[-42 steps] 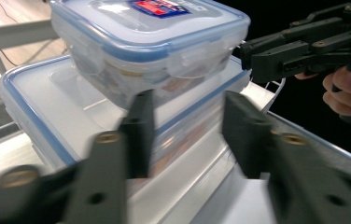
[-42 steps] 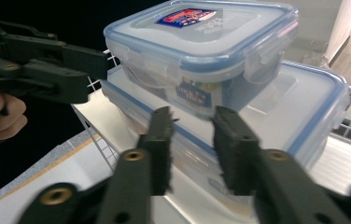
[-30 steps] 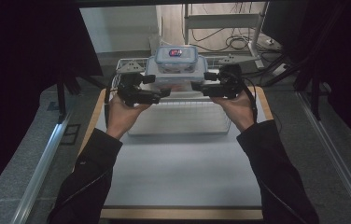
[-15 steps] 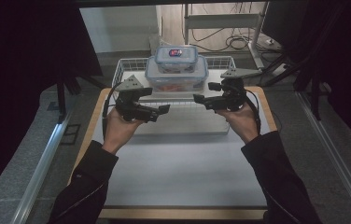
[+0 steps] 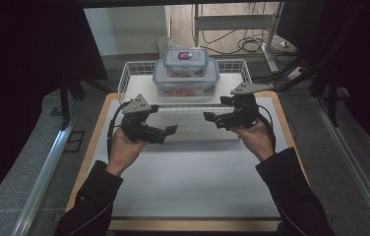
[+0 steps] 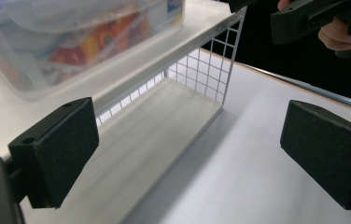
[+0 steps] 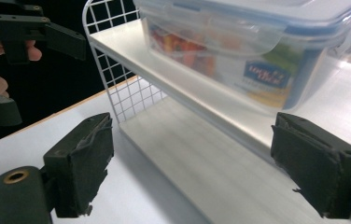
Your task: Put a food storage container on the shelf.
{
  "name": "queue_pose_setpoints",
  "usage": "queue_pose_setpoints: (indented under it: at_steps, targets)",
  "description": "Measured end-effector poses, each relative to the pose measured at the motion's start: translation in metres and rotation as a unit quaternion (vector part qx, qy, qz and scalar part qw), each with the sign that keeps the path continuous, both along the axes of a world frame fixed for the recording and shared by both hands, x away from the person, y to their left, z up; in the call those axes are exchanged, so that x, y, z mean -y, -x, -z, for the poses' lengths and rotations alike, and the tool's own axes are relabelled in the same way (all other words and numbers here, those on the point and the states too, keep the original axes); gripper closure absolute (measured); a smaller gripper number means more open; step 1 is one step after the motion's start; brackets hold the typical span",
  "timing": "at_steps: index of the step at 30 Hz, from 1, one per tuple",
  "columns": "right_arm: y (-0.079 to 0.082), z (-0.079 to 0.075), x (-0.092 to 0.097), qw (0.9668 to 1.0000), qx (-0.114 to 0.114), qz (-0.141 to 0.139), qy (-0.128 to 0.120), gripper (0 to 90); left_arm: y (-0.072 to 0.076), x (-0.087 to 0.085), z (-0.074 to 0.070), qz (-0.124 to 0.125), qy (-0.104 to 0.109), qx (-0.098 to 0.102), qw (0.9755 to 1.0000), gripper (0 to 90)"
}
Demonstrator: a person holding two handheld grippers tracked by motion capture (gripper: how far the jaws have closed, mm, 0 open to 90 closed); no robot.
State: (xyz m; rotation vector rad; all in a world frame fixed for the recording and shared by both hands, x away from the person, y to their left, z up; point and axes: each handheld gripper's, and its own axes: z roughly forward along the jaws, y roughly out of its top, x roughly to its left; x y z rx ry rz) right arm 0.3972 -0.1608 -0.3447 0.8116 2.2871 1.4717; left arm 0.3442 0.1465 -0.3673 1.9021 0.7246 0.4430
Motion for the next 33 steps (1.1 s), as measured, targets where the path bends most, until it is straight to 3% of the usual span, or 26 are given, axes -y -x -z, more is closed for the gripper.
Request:
queue_pose_setpoints:
  at_steps: [12,21,25,33]
  targets:
    - [0.016,0.018,-0.003,0.9998,0.003,-0.018,0.01,8.3,0.014,-0.001,0.03,0.0,0.007,-0.018,0.9998,3.6]
    - [0.025,0.044,0.001,0.9993,-0.007,-0.025,0.028,4.8,0.026,-0.003,0.06,0.003,0.016,-0.028,0.9995,3.8]
    - [0.029,0.054,0.004,0.9987,-0.012,-0.024,0.043,3.2,0.031,-0.005,0.067,-0.007,-0.001,-0.018,0.9998,3.7]
    - [0.043,0.068,0.011,0.9986,-0.016,-0.024,0.045,0.0,0.048,-0.006,0.082,-0.013,-0.016,-0.017,0.9997,3.1]
